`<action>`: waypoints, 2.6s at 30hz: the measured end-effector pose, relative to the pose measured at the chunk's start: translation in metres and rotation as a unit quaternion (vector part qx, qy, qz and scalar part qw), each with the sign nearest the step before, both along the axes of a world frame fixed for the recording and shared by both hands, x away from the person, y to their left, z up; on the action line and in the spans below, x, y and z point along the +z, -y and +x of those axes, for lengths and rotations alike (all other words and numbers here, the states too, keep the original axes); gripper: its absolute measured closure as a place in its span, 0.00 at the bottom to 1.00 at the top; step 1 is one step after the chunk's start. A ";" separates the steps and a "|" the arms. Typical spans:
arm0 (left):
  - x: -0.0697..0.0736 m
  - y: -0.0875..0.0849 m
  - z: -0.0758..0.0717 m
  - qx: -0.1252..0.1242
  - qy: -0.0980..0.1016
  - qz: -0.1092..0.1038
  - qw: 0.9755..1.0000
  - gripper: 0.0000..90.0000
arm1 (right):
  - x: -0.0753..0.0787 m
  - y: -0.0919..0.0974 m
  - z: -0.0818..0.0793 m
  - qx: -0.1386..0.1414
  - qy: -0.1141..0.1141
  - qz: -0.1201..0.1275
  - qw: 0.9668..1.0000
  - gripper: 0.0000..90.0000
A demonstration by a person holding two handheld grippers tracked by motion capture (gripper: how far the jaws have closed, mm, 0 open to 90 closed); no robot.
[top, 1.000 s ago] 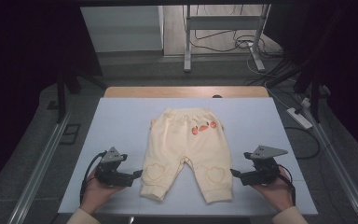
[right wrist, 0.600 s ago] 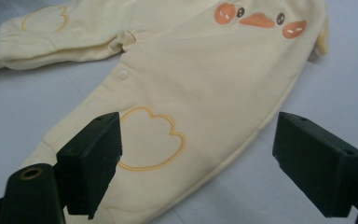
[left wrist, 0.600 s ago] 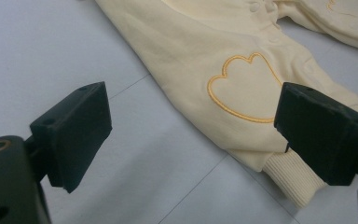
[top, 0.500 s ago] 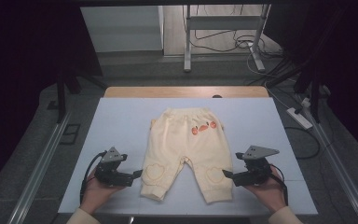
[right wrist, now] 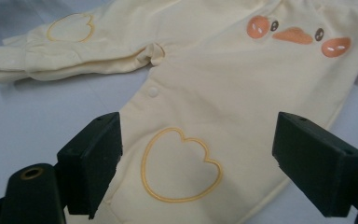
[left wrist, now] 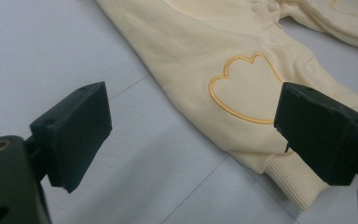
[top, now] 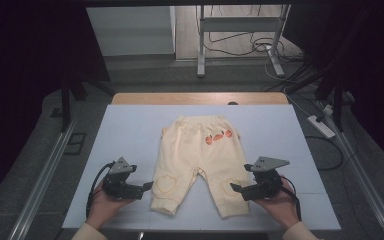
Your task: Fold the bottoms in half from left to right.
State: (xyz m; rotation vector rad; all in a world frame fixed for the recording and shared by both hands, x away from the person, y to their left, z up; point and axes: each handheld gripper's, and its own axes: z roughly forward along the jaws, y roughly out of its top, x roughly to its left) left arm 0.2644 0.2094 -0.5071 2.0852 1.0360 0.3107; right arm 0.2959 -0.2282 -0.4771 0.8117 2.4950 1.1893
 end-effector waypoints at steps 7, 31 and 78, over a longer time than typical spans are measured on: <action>0.000 0.000 0.000 -0.001 -0.001 0.003 1.000 0.12 | -0.001 -0.011 -0.001 0.012 -0.001 -0.003 1.000 0.18; -0.001 0.000 0.001 0.001 -0.001 0.003 1.000 0.12 | -0.006 -0.054 -0.002 0.056 -0.008 -0.009 0.998 0.18; -0.002 -0.003 0.001 0.004 -0.003 0.001 1.000 0.12 | -0.016 -0.138 -0.009 0.138 -0.026 -0.012 0.990 0.20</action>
